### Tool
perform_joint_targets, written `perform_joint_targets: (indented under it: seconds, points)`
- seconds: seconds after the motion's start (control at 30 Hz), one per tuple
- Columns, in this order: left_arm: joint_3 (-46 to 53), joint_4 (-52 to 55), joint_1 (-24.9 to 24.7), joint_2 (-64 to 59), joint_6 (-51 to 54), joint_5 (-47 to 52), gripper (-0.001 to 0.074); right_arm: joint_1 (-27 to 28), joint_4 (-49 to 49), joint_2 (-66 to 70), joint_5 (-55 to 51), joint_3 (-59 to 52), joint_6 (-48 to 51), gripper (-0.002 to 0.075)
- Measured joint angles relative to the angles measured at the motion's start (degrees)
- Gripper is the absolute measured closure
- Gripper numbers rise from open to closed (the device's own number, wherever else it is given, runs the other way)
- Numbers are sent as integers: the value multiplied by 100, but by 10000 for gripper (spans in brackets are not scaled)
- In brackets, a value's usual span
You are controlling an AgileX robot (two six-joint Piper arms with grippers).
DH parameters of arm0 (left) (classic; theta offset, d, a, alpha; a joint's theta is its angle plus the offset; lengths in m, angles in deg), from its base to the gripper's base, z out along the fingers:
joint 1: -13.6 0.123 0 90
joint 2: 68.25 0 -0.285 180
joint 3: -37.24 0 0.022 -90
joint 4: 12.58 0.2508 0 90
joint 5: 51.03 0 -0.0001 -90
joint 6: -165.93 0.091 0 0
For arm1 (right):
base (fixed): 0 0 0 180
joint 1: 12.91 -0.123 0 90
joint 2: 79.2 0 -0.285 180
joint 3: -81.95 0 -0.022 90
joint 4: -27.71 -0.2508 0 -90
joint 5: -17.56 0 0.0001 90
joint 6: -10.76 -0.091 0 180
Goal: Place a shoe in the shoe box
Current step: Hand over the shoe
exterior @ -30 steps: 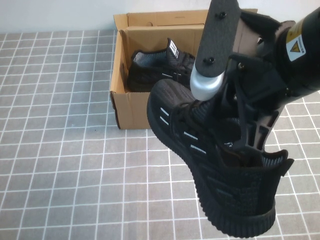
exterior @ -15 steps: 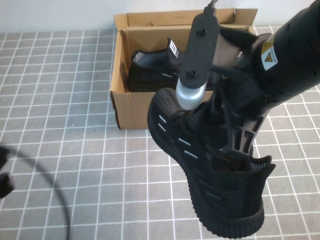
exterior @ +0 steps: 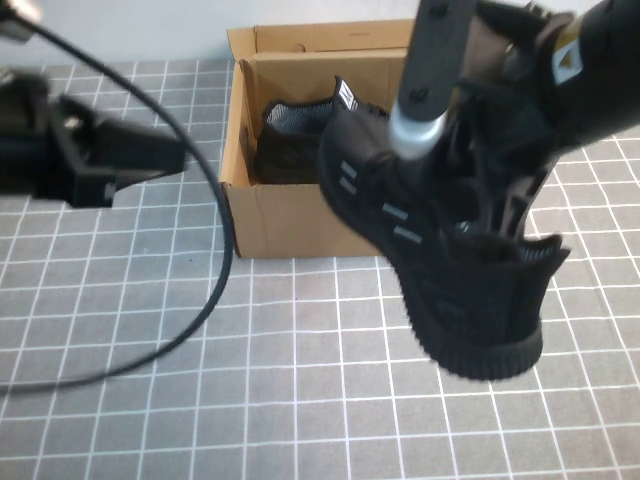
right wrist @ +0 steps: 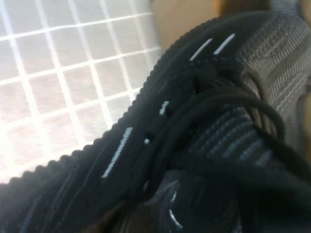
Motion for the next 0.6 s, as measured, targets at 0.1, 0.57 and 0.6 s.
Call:
perform_joint_targets:
  seconds: [0.1, 0.57, 0.6]
  points:
    - [-545, -473, -9, -623, 481, 552, 736, 272, -90, 9, 101, 88, 231, 725]
    - [-2494, -371, -886, -2216, 804, 669, 731, 1401, -1564, 1005, -547, 1791, 1649, 725]
    - [-2524, -359, -974, -2249, 861, 669, 718, 1415, -1681, 1113, -673, 1913, 1823, 725]
